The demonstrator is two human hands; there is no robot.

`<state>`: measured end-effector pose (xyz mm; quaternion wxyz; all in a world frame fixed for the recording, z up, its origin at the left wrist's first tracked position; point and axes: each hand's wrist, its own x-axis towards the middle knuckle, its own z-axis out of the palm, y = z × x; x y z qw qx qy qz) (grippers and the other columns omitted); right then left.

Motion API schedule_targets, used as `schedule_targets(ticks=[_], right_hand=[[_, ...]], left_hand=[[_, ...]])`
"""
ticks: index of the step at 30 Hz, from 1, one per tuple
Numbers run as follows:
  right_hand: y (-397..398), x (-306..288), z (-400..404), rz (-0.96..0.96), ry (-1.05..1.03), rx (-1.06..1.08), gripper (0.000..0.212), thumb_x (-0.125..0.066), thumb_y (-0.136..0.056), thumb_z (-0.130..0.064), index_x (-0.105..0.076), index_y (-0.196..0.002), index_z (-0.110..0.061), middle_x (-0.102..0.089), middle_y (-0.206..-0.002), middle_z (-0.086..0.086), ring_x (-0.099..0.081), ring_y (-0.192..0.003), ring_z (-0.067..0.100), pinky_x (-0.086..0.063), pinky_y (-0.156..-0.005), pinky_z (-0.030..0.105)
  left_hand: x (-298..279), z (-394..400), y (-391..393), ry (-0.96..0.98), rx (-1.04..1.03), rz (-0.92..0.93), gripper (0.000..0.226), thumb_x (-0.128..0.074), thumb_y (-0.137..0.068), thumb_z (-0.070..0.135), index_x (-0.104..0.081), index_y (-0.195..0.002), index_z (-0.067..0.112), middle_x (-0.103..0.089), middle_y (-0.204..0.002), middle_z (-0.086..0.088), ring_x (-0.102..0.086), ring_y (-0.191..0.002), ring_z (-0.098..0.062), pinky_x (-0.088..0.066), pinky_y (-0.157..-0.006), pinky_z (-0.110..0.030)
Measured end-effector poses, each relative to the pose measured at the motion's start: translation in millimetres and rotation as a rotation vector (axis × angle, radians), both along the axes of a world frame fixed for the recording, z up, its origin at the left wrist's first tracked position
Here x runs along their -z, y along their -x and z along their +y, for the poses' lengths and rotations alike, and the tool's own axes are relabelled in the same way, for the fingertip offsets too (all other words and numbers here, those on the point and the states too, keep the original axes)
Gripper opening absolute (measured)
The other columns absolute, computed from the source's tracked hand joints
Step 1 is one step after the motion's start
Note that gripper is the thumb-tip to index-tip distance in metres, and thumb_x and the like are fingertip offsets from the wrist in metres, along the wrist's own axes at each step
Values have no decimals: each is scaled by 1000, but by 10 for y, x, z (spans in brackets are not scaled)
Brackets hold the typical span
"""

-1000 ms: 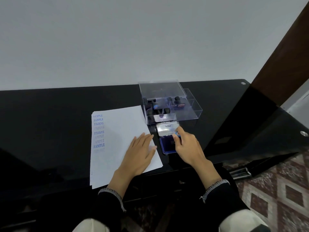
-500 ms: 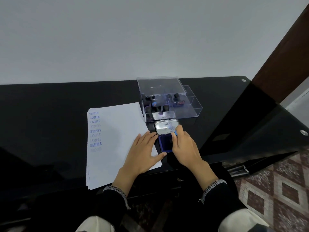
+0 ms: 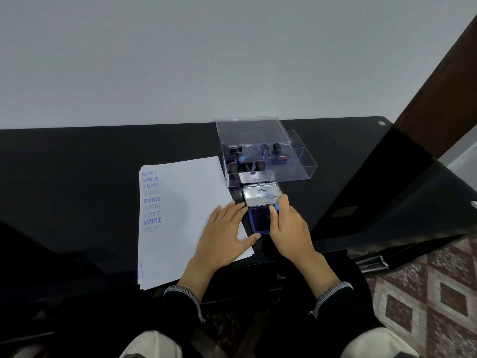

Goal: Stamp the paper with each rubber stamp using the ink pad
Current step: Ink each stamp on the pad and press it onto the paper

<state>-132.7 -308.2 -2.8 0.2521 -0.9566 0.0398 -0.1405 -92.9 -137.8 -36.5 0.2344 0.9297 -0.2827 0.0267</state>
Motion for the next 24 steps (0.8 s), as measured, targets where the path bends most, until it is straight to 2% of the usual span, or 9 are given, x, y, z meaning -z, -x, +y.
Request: schedule_targets(ticks=[5,9,14,17,20,24], right_hand=[[-155,-96,-38,43,62,-37,10,-39,-100,-21,-34,-95,-14,-49,-59,1,-47,-51,22,-22,-44,26],[-57,-25,-8,-13,26,-9,12,-39,-100,-21,-31,-91,-18,-51,-64,3,-49,-55,21,-27,-52,28],[39,2,3,-40,9,-5,12,-40,-99,-19,-31,-91,-18,-49,-62,-1,-44,-52,16,-29,-58,29],[-46,-61,-25,7,36,-29,12,-40,-100,-19,-31,-93,-17,-49,-58,-1,-46,-50,21,-28,-59,30],[-171,-145,-68,102,60,-60,10,-39,-100,-21,-32,-95,-16,-50,-61,2,-52,-58,30,-28,-59,32],[-234,-190,-79,146,118,-67,12,-36,-101,-22,-38,-105,-11,-47,-61,-1,-49,-59,28,-26,-62,33]], left_hand=[[-1,5,3,-2,0,3,77,-40,-89,70,-27,-151,27,-25,-157,12,-13,-146,-5,3,-121,-28],[12,1,-2,4,-1,2,78,-39,-88,71,-28,-151,27,-26,-157,13,-13,-146,-5,1,-121,-29],[25,1,-3,10,-1,-5,84,-28,-82,76,-29,-150,27,-27,-156,13,-14,-146,-5,-1,-121,-29],[23,3,-4,4,-1,-4,81,-33,-85,75,-29,-150,27,-27,-156,13,-14,-146,-4,0,-121,-30],[15,8,-7,1,-3,3,78,-39,-88,71,-28,-151,27,-26,-157,13,-13,-146,-4,0,-121,-30],[3,8,-6,4,-2,9,77,-40,-88,71,-29,-150,26,-26,-157,12,-14,-146,-5,0,-121,-29]])
